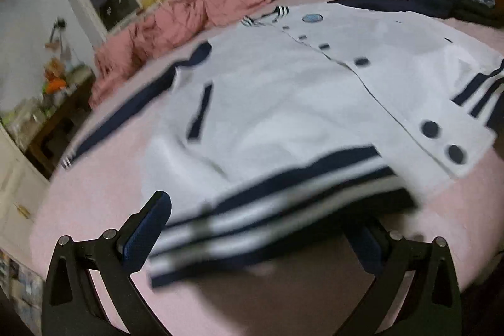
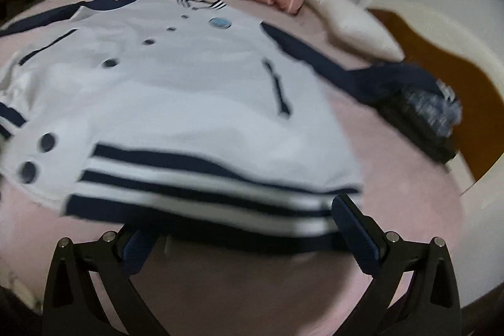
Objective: Fold large clothes
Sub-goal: 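Grasp the striped jacket hem with both grippers and lift it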
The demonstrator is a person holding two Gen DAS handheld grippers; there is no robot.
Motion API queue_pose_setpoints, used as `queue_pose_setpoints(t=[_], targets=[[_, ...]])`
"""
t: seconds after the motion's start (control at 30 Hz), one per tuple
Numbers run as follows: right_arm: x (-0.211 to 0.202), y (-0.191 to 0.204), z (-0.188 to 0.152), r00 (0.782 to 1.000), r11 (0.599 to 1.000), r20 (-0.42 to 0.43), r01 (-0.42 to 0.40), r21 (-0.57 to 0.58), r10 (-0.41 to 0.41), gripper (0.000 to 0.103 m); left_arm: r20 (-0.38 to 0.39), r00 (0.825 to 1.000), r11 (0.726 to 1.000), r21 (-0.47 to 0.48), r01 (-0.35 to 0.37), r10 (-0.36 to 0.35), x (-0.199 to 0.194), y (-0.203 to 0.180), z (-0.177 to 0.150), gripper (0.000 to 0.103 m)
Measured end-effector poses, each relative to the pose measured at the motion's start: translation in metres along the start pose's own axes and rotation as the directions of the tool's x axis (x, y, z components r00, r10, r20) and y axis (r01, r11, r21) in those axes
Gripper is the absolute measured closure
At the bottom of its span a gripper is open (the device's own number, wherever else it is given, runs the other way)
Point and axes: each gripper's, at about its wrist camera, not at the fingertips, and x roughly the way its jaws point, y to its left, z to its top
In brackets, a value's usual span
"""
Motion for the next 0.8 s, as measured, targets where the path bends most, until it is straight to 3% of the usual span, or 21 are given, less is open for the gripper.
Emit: queue_pose_setpoints(t=[0.13,0.23,0.4,0.5,0.67,0.8], targets=[[0.003,-0.014,0.031,0.999,1.000,0.034,-0.004,-0.023,0.005,0.000,0.027,1.000,0.999,0.034,0.014,-0.015,0.010,0.012,0.032,0.000],[0.011,-0.021,0.062,0.998,1.000,0.063,-0.017,-0.019,0.019,0.000,0.030,0.999,0.999,0.003,0.040,-0.040,0.025,0.027,0.061,0.000],[0.052,-0.030,0.117,0.998,1.000,0.060,0.021,0.023,-0.022,0.000,-0.013,0.998,0.998,-0.019,0.059,-0.060,0.076,0.044,0.109,0.000],[0.087,-0.036,0.140,0.999,0.998,0.012,0.035,0.049,-0.035,0.000,-0.056,0.996,0.997,-0.032,0.068,-0.069,0.094,0.047,0.125,0.000],[0.072,-0.059,0.124,0.993,0.990,0.117,-0.035,0.137,0.019,0.000,0.093,0.994,0.994,-0.090,0.068,-0.059,0.059,0.071,0.109,0.000],[0.048,-0.090,0.091,0.979,0.972,0.194,-0.103,0.210,0.062,0.000,0.135,0.989,0.972,-0.215,0.091,-0.063,0.043,0.105,0.083,0.000]])
